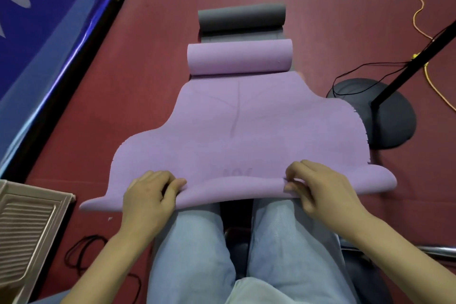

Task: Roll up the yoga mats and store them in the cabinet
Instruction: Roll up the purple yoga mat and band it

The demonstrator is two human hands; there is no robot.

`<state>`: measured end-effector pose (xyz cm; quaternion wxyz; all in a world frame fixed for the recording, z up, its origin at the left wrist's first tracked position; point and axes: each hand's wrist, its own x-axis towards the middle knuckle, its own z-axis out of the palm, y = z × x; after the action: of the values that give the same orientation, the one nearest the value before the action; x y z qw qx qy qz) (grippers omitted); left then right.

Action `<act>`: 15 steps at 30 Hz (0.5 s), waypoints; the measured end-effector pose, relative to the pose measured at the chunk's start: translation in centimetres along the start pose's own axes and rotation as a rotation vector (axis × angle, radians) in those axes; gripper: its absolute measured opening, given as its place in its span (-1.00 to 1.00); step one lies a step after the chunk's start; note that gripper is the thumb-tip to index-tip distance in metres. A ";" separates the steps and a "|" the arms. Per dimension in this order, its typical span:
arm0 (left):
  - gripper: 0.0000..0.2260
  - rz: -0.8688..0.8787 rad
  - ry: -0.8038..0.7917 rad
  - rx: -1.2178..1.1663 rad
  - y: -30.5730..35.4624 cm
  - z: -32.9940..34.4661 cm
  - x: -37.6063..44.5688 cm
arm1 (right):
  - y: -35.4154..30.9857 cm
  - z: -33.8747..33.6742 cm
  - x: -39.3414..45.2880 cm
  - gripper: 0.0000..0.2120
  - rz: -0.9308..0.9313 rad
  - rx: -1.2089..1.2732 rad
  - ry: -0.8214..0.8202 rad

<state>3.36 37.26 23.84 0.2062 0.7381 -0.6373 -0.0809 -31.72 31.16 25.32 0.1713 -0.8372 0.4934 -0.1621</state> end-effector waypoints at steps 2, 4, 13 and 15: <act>-0.73 0.151 0.084 -0.063 -0.2 -0.6 -0.3 | 0.0 -0.1 0.5 -0.89 0.028 -0.035 0.041; -0.72 0.308 0.121 -0.010 -0.4 -1.0 -0.9 | -0.1 0.1 0.9 -0.82 0.036 -0.098 0.094; -0.67 0.105 -0.132 0.067 0.8 -1.1 0.1 | 0.8 0.4 -1.4 -0.80 -0.132 -0.018 0.138; -0.66 0.032 -0.216 0.078 1.1 -1.0 1.2 | 1.2 0.6 -0.9 -0.76 -0.142 -0.053 0.171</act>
<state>2.97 36.22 25.39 0.1089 0.7224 -0.6700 -0.1319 -32.76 31.49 24.12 0.0944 -0.8574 0.4497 -0.2316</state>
